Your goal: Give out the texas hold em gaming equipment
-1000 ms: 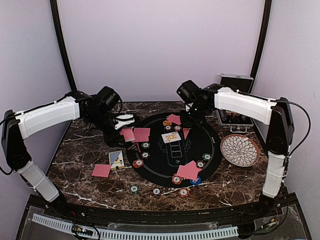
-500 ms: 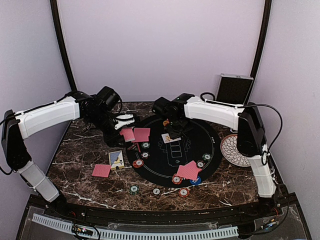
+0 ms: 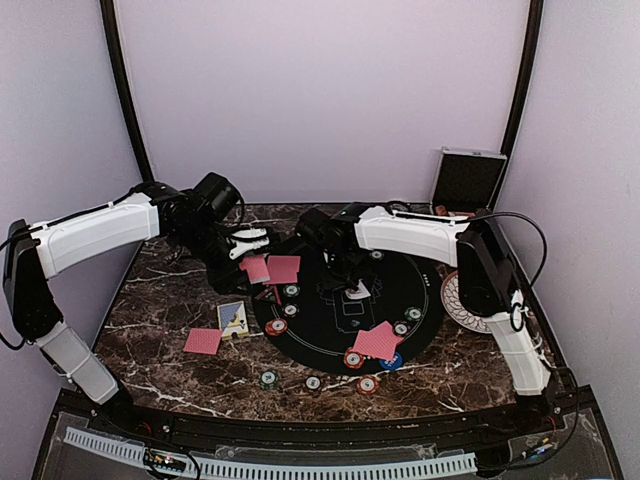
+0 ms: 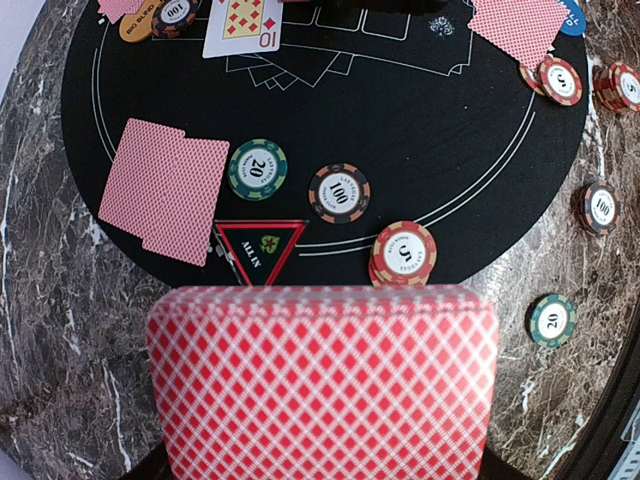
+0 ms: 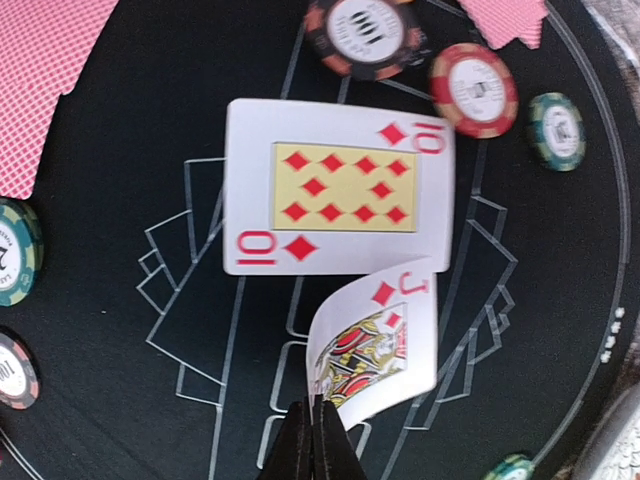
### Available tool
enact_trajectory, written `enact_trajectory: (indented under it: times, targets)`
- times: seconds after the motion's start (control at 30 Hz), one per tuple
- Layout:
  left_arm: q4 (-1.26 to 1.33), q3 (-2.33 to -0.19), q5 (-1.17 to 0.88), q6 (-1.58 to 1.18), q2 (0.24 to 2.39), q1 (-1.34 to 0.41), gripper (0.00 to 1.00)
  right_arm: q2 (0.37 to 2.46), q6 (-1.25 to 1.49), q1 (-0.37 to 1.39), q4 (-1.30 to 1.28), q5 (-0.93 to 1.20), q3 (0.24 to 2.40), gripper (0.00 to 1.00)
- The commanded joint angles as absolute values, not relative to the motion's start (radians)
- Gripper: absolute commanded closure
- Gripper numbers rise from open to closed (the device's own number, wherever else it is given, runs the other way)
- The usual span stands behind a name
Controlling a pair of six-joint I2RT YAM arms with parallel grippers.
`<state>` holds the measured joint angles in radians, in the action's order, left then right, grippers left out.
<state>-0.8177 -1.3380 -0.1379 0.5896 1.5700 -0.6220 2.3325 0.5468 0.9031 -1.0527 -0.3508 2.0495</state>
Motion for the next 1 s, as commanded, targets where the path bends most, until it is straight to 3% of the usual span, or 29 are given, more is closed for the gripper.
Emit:
enact_trajectory:
  times: [0.0,0.4,0.97]
  targets:
    - [-0.833,-1.353,-0.149,0.586,1.542,-0.619,1.0,2.35,0.573,0.913,-0.974,-0.22,2.05,0.94]
    - [-0.835,-1.349,-0.148,0.586,1.537,-0.619,1.0,2.289,0.611,0.875,-0.83,-0.028,1.981,0.62]
    - [-0.836,-1.344,-0.154,0.587,1.536,-0.62,1.0,1.958,0.71,0.6,-0.423,0.324,1.434,0.51]
